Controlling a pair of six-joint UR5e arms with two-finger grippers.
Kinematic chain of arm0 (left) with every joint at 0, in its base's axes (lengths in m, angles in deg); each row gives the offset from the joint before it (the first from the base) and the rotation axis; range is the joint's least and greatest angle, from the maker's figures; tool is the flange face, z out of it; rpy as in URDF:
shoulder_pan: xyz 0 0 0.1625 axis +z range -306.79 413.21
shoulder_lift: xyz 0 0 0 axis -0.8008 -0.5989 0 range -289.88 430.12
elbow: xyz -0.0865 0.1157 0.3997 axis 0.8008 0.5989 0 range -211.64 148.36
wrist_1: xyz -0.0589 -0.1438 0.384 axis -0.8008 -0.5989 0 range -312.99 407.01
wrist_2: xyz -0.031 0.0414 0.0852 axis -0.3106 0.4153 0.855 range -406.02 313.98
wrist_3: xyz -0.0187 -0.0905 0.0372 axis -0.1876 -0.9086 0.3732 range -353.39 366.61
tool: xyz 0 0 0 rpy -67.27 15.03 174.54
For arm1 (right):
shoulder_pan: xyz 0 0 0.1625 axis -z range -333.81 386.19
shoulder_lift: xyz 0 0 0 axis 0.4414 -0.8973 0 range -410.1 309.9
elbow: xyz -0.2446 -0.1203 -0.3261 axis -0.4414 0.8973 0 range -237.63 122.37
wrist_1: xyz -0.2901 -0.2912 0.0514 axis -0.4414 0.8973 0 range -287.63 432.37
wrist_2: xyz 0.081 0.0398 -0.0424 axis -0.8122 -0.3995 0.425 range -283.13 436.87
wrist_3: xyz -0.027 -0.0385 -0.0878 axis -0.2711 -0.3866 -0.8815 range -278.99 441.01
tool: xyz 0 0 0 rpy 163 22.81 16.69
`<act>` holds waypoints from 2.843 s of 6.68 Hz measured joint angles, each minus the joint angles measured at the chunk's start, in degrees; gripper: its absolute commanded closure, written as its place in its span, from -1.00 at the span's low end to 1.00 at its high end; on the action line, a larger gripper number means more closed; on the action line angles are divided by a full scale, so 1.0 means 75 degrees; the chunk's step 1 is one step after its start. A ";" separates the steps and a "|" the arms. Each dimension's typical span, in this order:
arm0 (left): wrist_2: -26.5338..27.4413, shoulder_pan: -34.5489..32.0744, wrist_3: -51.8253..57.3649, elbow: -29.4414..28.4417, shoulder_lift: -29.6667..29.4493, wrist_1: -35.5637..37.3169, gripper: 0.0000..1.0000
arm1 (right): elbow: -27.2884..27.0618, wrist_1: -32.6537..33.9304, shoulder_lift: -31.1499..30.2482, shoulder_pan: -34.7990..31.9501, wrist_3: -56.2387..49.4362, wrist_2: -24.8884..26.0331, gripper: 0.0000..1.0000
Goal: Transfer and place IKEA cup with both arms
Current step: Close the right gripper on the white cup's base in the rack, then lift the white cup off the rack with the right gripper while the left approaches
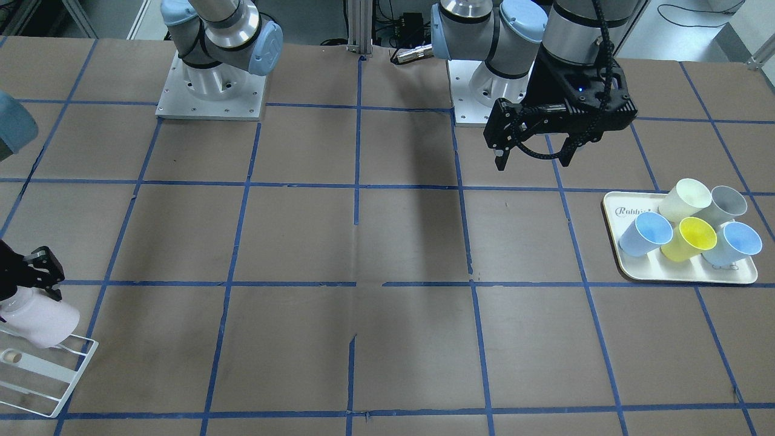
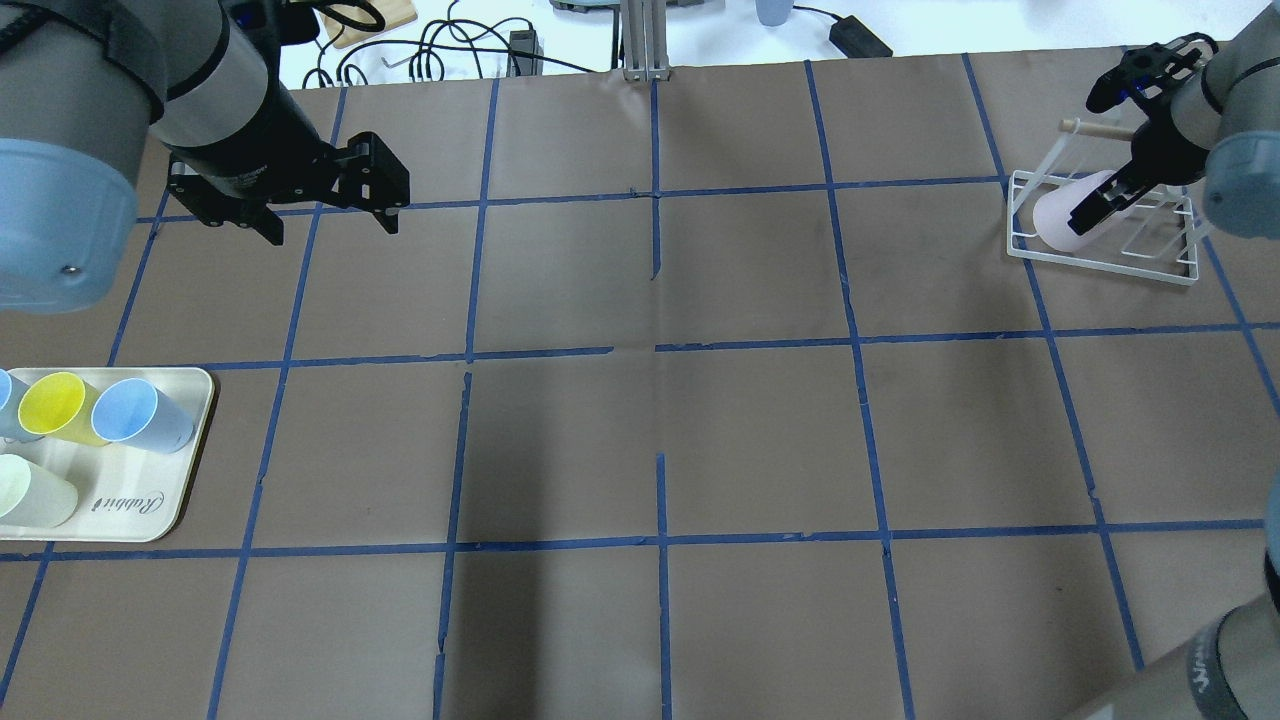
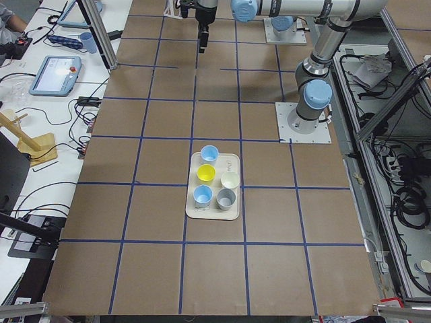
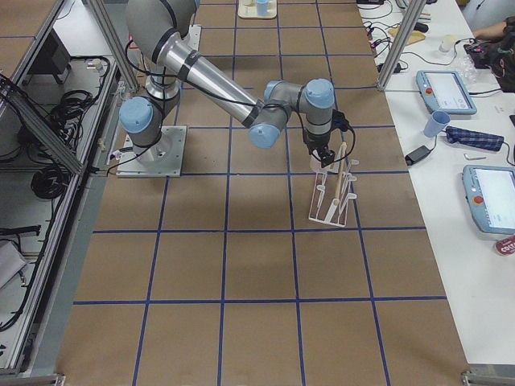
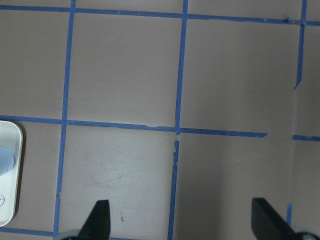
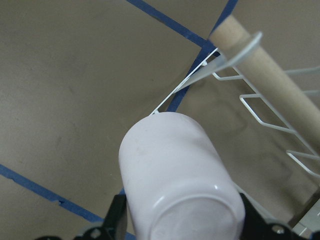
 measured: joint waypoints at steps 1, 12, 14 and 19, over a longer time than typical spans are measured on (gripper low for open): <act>-0.0004 0.0000 -0.0005 0.0009 0.0002 -0.0005 -1.00 | 0.0008 -0.0008 0.0000 0.0000 0.0003 0.0002 0.28; -0.5114 0.2031 0.2863 0.0851 0.0079 -0.0431 -1.00 | 0.0293 -0.1439 -0.1188 0.0019 -0.0010 0.0715 0.51; -0.6924 0.2166 0.2846 0.1303 0.0060 -0.0466 -1.00 | 0.0284 -0.2106 -0.1732 -0.0045 -0.0004 0.0565 0.55; -1.0001 0.2116 0.2671 0.1796 -0.0231 -0.1344 -1.00 | 0.0236 -0.5934 -0.2599 -0.0327 0.0061 -0.4288 0.59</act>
